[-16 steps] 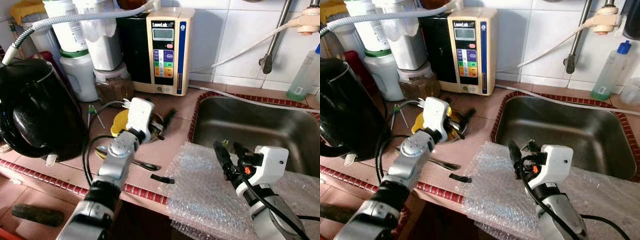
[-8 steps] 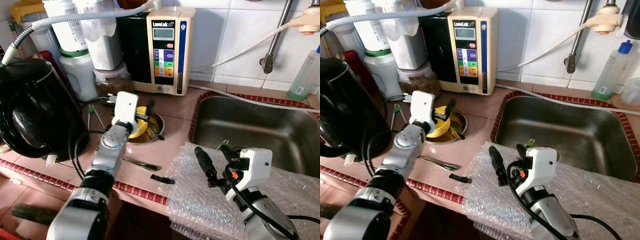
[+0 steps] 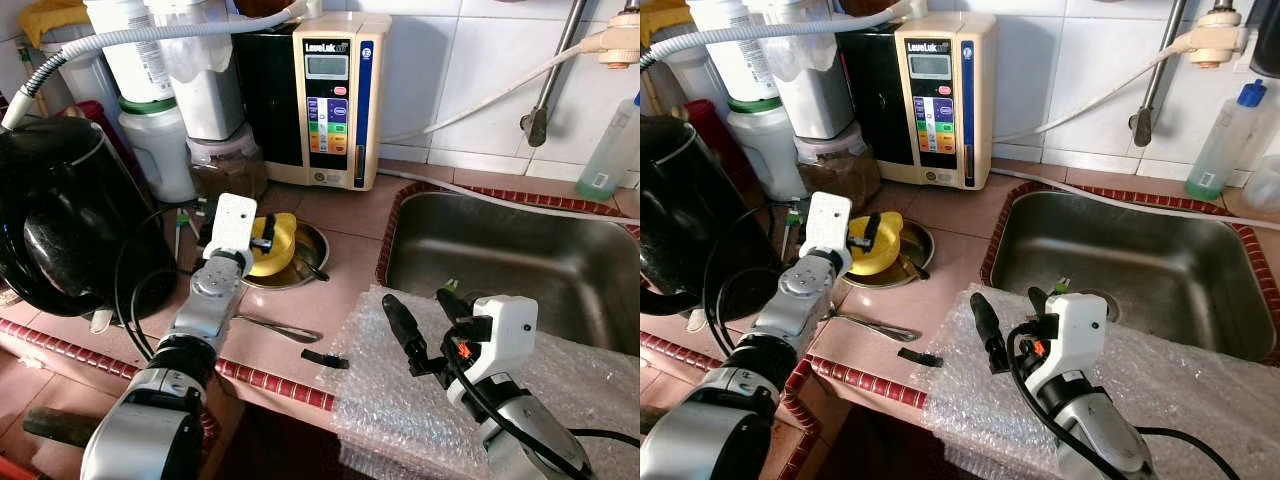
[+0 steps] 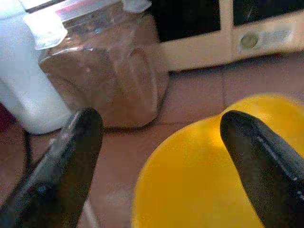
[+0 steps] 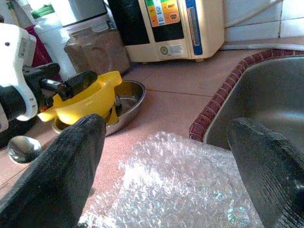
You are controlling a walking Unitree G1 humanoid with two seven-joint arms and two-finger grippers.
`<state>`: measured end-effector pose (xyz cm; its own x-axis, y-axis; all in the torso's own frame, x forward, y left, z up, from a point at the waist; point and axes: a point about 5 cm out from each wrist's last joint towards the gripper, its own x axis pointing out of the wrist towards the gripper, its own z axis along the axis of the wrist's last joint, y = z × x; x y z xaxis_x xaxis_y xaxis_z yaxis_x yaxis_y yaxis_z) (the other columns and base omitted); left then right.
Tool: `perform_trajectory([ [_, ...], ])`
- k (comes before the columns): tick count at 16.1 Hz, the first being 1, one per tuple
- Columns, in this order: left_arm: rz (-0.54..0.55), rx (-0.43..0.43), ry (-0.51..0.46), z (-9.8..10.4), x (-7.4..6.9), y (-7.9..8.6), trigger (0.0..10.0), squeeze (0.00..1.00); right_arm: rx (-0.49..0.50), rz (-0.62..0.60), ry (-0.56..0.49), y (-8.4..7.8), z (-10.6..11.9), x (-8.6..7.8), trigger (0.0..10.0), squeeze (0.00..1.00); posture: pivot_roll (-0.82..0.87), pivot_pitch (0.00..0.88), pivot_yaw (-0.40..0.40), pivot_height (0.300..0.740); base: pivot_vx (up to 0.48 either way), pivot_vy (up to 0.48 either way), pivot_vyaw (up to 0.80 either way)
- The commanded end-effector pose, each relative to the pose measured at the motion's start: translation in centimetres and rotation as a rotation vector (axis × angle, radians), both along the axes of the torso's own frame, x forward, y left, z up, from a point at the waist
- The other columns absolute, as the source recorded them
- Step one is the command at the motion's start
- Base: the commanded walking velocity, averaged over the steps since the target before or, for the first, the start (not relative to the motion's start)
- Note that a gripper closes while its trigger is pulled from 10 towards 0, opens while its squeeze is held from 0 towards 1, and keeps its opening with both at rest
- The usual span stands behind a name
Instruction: Kitchen organization
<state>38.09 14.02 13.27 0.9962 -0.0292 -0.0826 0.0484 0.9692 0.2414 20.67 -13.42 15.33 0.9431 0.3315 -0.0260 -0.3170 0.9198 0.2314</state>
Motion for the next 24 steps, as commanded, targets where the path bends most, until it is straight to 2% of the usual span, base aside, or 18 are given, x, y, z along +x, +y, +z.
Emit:
perform_trajectory([
  [1,0.024,0.025,0.011,0.3,0.3,0.6,10.0,0.0,0.004,0.011,-0.014,0.3,0.3,0.0,10.0,1.0,-0.07,0.0,0.106,0.74,0.0,0.0,0.0],
  [4,0.013,0.031,0.104,-0.8,0.2,1.0,10.0,0.0,0.008,0.024,-0.016,0.5,0.3,0.0,10.0,1.0,-0.06,0.0,0.105,0.74,0.0,0.0,0.0],
  [5,0.015,0.036,0.118,-0.9,0.1,1.1,8.3,0.0,0.009,0.032,-0.017,0.6,0.4,0.0,10.0,0.85,-0.06,0.0,0.105,0.74,0.0,0.0,0.0],
  [6,0.01,0.038,0.141,-1.2,0.1,1.1,4.4,0.0,0.013,0.041,-0.019,0.7,0.4,-0.1,10.0,0.2,-0.06,0.0,0.106,0.74,0.0,0.0,0.0],
  [7,0.008,0.02,0.171,-1.5,0.0,1.0,1.4,0.0,0.013,0.045,-0.02,0.7,0.4,-0.1,10.0,0.0,-0.06,0.0,0.105,0.74,0.0,0.0,0.0],
  [8,-0.004,0.008,0.182,-1.7,-0.1,0.8,0.0,0.0,0.012,0.047,-0.02,0.8,0.4,0.0,10.0,0.0,-0.06,0.0,0.104,0.74,0.0,0.0,0.0],
  [11,-0.059,-0.03,0.185,-1.7,-0.2,-0.5,0.0,0.0,0.011,0.054,-0.022,0.8,0.4,0.0,10.0,0.0,-0.06,0.0,0.102,0.74,0.0,0.0,0.0],
  [18,-0.133,-0.083,0.206,-2.3,-0.9,-1.9,0.0,0.0,0.012,0.059,-0.022,0.8,0.4,0.2,10.0,0.0,-0.06,0.0,0.1,0.74,0.0,0.0,0.0],
  [24,-0.151,-0.171,0.102,-0.7,-0.9,-3.1,0.0,0.0,0.011,0.056,-0.026,0.8,0.4,0.5,10.0,0.0,-0.05,0.0,0.098,0.74,0.0,0.0,0.0],
])
